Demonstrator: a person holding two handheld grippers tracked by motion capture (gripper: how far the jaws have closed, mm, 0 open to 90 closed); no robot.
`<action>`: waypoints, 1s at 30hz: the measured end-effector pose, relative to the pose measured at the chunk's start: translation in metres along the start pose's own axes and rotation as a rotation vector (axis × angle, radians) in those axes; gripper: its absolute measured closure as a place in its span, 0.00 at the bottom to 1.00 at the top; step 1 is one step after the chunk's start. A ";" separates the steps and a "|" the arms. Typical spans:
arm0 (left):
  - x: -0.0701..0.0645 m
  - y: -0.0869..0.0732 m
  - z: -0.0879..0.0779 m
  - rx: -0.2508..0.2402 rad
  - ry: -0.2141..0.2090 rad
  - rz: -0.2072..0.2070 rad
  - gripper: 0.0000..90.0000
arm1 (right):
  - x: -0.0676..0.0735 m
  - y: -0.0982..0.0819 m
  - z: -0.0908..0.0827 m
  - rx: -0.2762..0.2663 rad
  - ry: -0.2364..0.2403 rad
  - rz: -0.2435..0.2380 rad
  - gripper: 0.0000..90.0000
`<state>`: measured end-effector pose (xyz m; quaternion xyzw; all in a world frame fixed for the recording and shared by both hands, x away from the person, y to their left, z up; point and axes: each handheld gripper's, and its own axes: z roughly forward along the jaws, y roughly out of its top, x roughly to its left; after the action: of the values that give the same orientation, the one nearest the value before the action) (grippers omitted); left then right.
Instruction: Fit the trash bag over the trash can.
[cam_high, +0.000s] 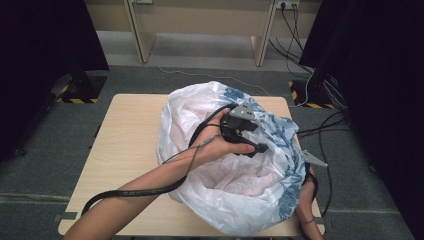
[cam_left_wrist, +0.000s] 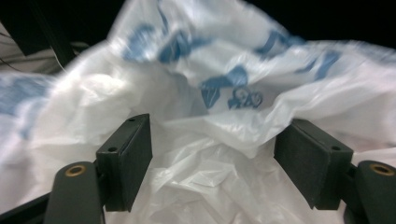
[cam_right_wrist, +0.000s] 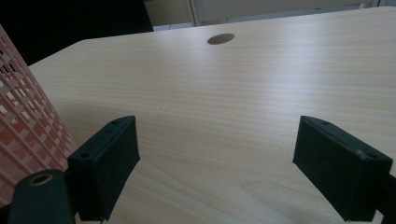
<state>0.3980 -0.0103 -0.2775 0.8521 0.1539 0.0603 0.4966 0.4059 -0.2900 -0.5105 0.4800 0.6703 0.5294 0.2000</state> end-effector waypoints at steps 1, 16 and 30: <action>0.000 0.002 -0.004 -0.013 0.004 -0.001 0.31 | 0.000 0.000 0.000 0.000 0.000 -0.002 0.16; 0.012 0.018 -0.023 -0.115 0.023 -0.019 0.31 | 0.000 0.000 0.000 0.001 -0.002 -0.003 0.16; 0.025 0.006 0.007 -0.005 0.053 -0.028 0.33 | 0.000 0.000 -0.001 0.000 0.000 0.009 0.16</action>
<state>0.4249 -0.0106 -0.2773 0.8466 0.1791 0.0763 0.4953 0.4054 -0.2902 -0.5103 0.4829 0.6681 0.5305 0.1977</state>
